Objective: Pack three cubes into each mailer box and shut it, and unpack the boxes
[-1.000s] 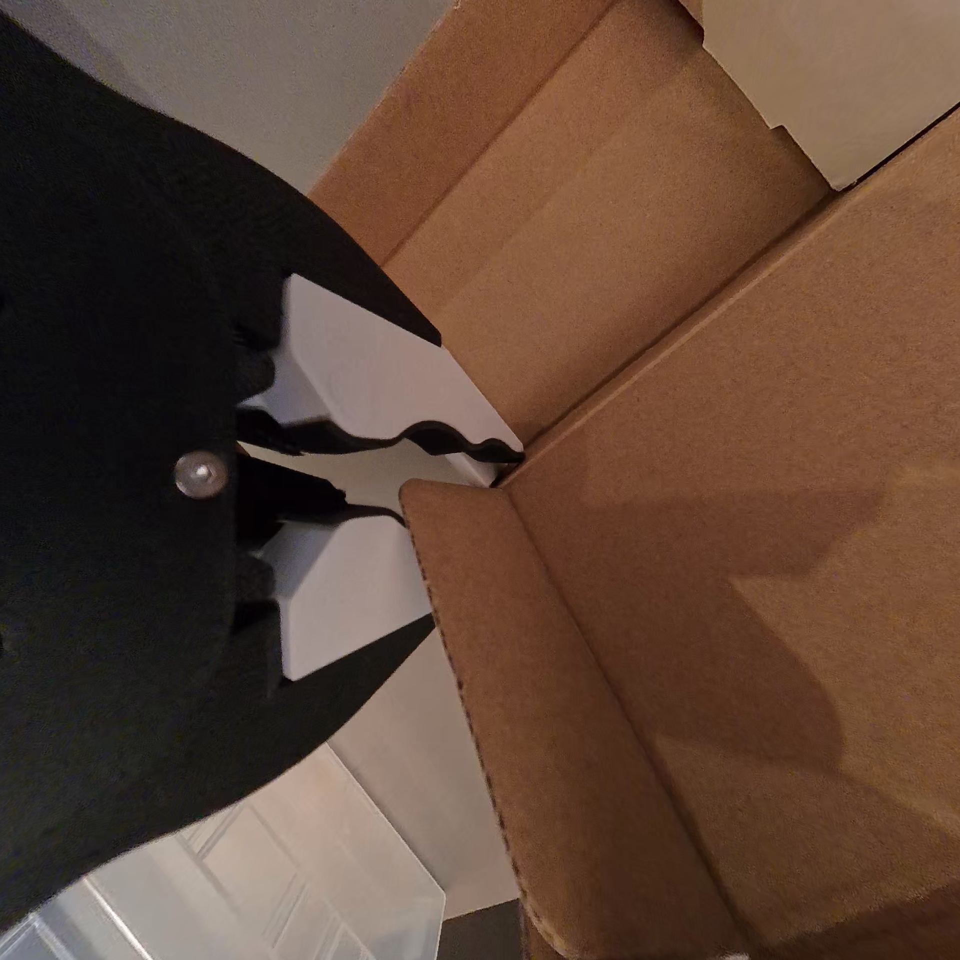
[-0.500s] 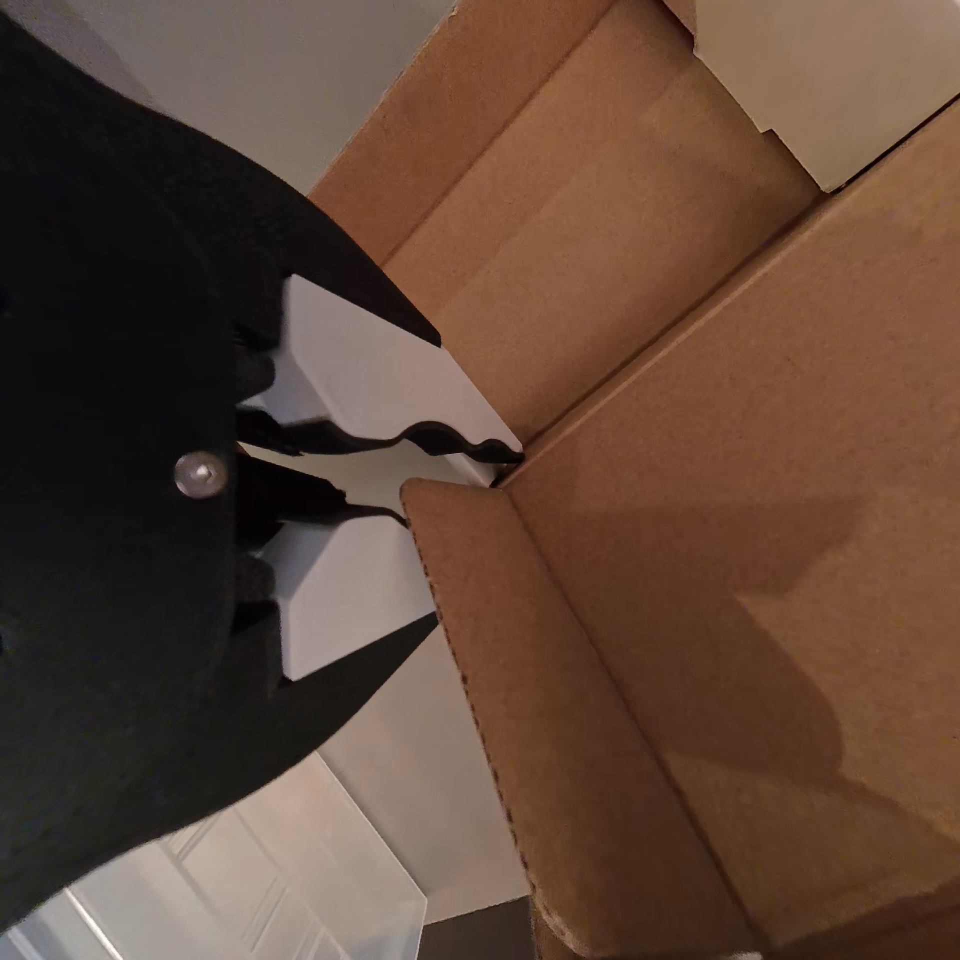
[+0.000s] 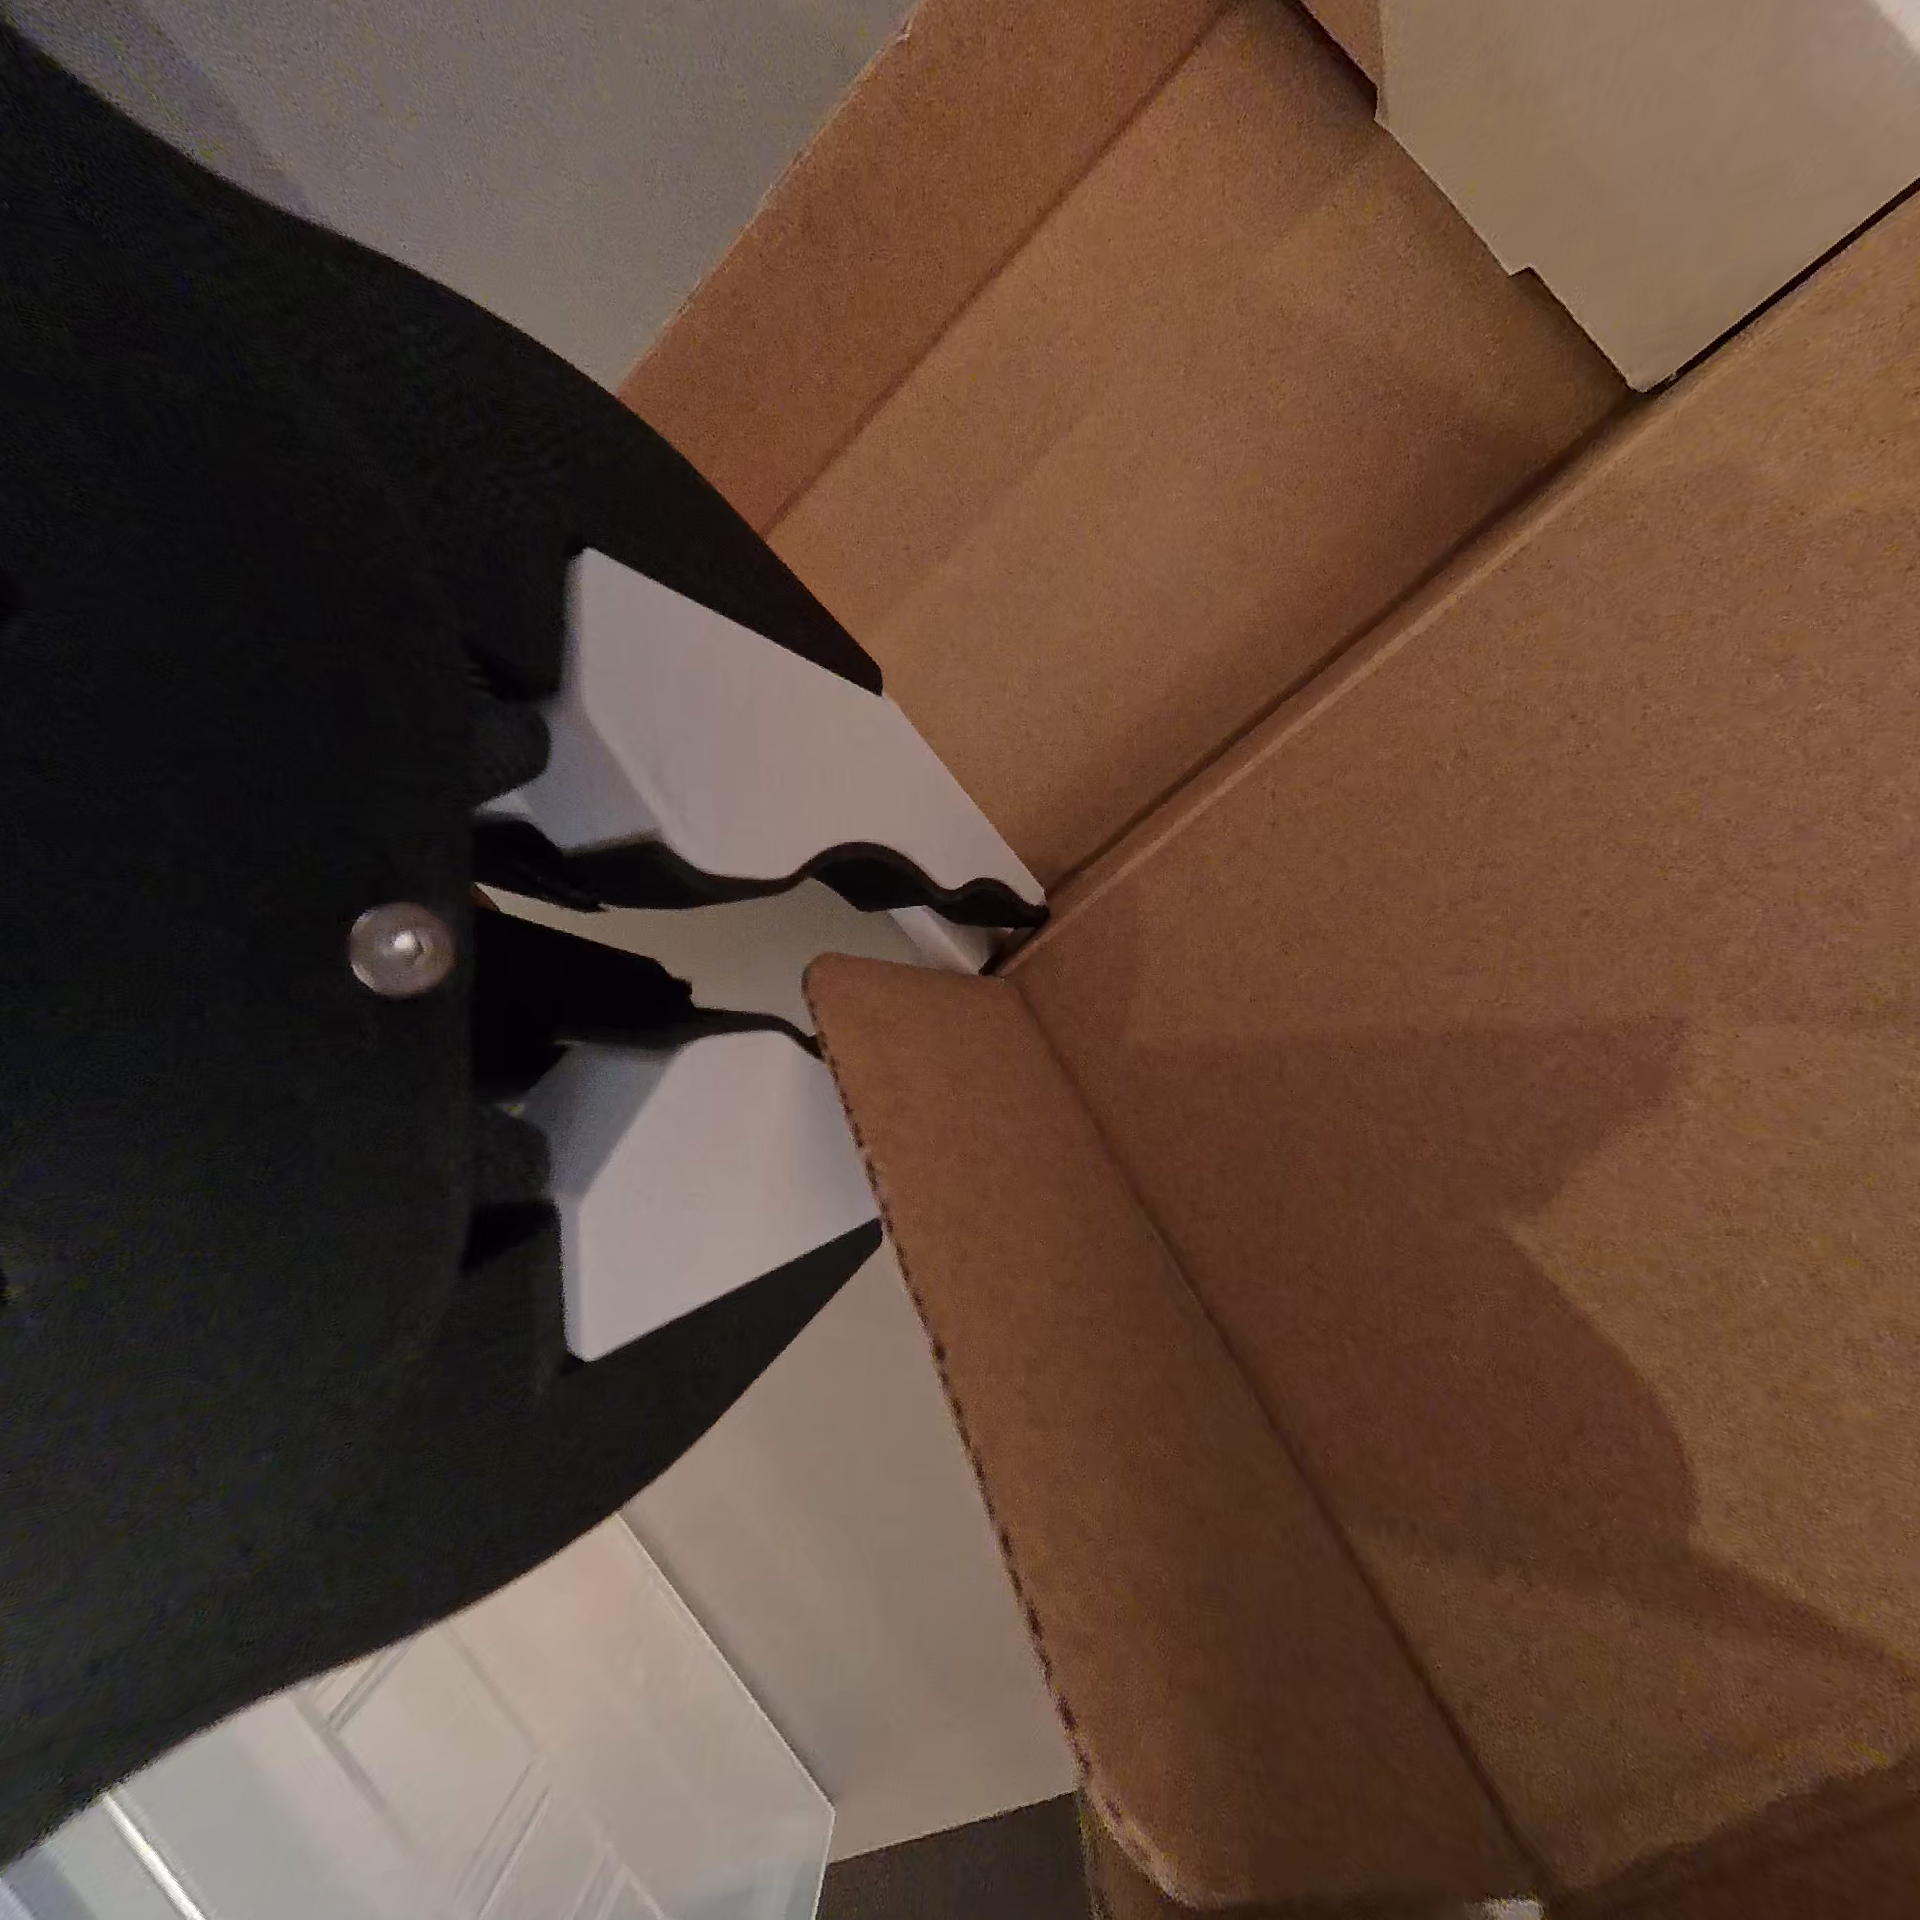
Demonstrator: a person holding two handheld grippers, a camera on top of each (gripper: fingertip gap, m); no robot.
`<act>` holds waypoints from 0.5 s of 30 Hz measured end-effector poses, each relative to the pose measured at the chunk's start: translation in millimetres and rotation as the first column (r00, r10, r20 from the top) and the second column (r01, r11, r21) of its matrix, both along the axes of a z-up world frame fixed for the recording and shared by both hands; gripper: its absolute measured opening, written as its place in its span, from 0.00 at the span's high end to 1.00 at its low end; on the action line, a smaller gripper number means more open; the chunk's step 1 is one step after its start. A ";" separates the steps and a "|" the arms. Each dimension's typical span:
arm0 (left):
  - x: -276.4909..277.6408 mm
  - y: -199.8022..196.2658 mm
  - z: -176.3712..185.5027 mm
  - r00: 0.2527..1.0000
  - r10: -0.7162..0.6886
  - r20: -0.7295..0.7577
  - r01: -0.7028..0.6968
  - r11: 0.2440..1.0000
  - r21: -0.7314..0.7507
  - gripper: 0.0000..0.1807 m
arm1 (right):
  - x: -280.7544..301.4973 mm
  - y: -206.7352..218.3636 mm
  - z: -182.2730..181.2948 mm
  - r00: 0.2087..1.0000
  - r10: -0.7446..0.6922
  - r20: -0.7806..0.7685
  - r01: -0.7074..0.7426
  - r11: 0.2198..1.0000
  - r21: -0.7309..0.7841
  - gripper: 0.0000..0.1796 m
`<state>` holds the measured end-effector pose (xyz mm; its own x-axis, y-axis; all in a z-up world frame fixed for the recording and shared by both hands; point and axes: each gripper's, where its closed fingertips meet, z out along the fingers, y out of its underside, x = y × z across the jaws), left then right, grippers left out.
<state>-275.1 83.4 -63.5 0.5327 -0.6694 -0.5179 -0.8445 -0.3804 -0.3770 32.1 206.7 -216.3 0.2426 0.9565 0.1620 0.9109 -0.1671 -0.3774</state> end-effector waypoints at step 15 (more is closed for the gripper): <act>237.1 31.4 -138.0 0.972 -0.234 -0.005 0.214 0.899 -0.381 0.74 | 0.7 0.9 -0.5 1.000 -0.005 -0.027 0.004 1.000 -0.024 0.95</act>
<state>-38.0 114.8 -201.5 0.3263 -0.9178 -0.2262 -0.9378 -0.2842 -0.1995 32.8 207.6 -216.8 0.2509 0.9590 0.1320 0.8995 -0.1806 -0.3979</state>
